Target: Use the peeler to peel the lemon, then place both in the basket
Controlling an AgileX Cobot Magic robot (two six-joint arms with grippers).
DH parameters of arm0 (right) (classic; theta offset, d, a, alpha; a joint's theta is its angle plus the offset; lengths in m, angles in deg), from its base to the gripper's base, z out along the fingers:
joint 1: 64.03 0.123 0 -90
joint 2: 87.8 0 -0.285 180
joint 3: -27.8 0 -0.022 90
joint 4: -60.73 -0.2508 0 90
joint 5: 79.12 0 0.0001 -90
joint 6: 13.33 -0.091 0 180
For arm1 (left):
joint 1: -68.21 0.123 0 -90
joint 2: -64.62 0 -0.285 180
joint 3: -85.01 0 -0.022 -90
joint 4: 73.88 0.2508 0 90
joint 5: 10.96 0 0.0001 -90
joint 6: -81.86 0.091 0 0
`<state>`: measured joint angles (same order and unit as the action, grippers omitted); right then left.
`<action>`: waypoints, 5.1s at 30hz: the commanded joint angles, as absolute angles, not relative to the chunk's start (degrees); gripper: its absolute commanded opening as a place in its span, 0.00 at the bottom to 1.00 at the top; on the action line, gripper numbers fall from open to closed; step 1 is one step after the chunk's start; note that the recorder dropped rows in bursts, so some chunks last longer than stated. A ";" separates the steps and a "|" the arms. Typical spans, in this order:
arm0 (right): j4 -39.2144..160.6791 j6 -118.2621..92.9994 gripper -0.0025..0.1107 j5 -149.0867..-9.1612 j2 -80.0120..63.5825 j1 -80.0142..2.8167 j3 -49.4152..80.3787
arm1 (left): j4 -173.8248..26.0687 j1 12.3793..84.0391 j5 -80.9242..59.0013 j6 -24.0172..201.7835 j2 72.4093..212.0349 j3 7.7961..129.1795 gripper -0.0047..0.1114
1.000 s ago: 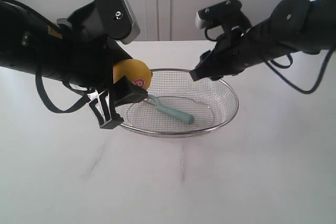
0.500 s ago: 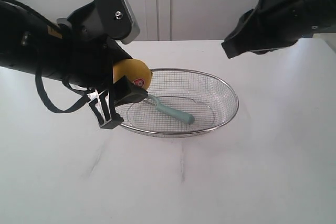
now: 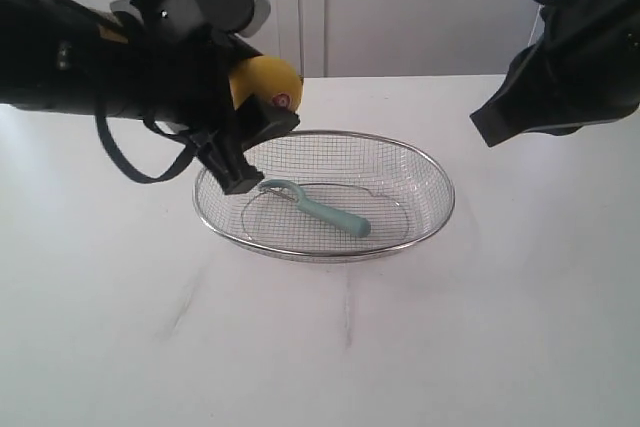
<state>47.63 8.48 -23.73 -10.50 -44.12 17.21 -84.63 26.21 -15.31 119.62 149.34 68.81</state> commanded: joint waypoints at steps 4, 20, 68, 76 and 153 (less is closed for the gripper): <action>48.87 7.89 0.02 -22.89 -10.72 -44.07 17.12 | -85.30 26.00 -1.27 119.16 157.33 68.78 0.04; 48.87 6.95 0.02 -24.84 -10.72 -44.07 17.12 | -85.37 34.97 -38.31 101.18 181.46 103.25 0.04; 48.72 5.75 0.02 -23.93 -10.72 -44.07 17.12 | -70.06 34.85 -52.64 87.80 201.02 113.03 0.46; 48.72 5.75 0.02 -23.93 -10.72 -44.07 17.12 | -70.06 34.85 -56.21 85.23 199.79 113.22 0.71; 48.58 5.85 0.02 -24.33 -10.72 -44.07 17.12 | -68.71 34.85 -56.04 76.64 101.71 55.68 0.04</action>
<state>48.62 5.78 -23.91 -10.50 -44.12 17.21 -68.09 34.96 -56.94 77.28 102.21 56.47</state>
